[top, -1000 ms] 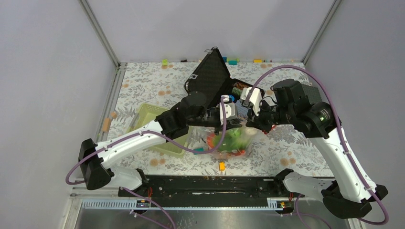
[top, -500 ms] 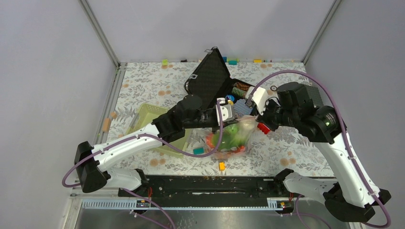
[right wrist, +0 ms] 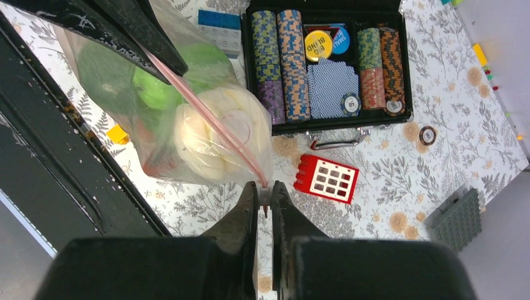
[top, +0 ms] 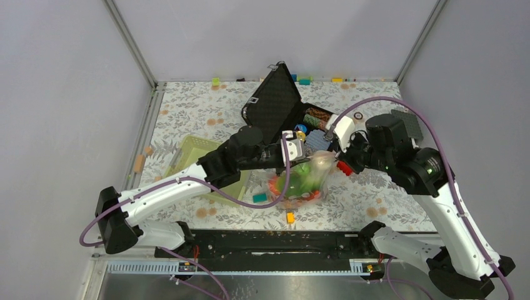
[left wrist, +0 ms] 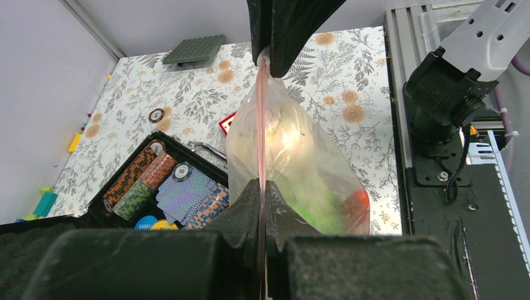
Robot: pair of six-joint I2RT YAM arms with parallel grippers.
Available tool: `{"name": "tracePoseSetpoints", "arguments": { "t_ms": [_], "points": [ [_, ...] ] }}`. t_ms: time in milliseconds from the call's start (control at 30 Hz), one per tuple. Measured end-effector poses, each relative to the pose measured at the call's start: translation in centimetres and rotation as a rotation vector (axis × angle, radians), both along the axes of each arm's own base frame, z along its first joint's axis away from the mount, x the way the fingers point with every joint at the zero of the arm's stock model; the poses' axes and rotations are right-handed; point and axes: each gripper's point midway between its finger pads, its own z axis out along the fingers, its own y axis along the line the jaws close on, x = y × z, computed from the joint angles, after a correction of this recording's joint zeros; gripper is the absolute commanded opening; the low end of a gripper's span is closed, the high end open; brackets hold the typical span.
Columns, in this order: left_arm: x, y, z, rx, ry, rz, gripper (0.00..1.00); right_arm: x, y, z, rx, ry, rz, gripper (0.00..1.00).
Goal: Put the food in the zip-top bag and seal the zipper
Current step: Zip the zipper food storage bag at the center of the board, then place the zipper food storage bag at the center of the board.
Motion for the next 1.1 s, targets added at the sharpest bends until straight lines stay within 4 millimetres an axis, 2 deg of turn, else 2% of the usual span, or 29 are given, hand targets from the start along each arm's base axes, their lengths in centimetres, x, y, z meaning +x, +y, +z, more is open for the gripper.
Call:
{"name": "tracePoseSetpoints", "arguments": {
  "t_ms": [33,67,100,167,200,233,433,767,867,933,1000,1033,1100],
  "points": [
    [0.0,0.0,0.0,-0.001,0.003,-0.001,0.00,-0.1,0.0,0.0,0.006,-0.002,0.001,0.04],
    [-0.1,0.0,0.0,-0.002,0.006,-0.004,0.00,-0.2,0.1,0.0,0.015,-0.005,0.005,0.17],
    [-0.2,0.0,0.1,-0.003,0.009,-0.009,0.00,-0.4,0.1,-0.1,0.024,-0.006,0.010,0.46],
    [-0.6,0.0,0.0,-0.002,0.021,-0.025,0.00,-0.8,0.2,-0.3,0.039,0.000,0.025,0.92],
    [-0.7,0.1,-0.1,0.002,0.030,-0.032,0.00,-1.0,-0.1,-0.6,0.029,0.008,0.025,0.99],
    [-0.8,0.2,-0.1,0.003,0.037,-0.037,0.00,-1.2,-0.4,-1.0,0.020,0.015,0.036,1.00],
    [-1.4,0.4,0.0,0.003,0.063,-0.072,0.00,-2.9,1.5,-2.1,0.081,0.079,0.166,1.00],
    [-2.9,0.3,0.1,-0.001,0.084,-0.148,0.00,-1.7,5.6,-2.2,0.222,0.076,0.280,0.98],
    [-3.3,0.4,0.1,0.000,0.088,-0.165,0.00,-1.3,6.7,-2.3,0.251,0.095,0.305,0.84],
    [-3.3,0.4,0.1,0.000,0.086,-0.168,0.00,-1.2,7.3,-2.5,0.268,0.121,0.319,0.65],
    [-3.2,0.4,0.1,0.000,0.086,-0.164,0.00,-1.3,7.8,-2.8,0.282,0.158,0.329,0.38],
    [-3.1,0.4,0.1,0.001,0.086,-0.160,0.06,-1.4,8.0,-2.9,0.288,0.171,0.335,0.27],
    [-3.0,0.5,0.1,0.000,0.096,-0.153,0.30,-1.6,8.0,-3.0,0.290,0.186,0.336,0.11]
  ]
}}
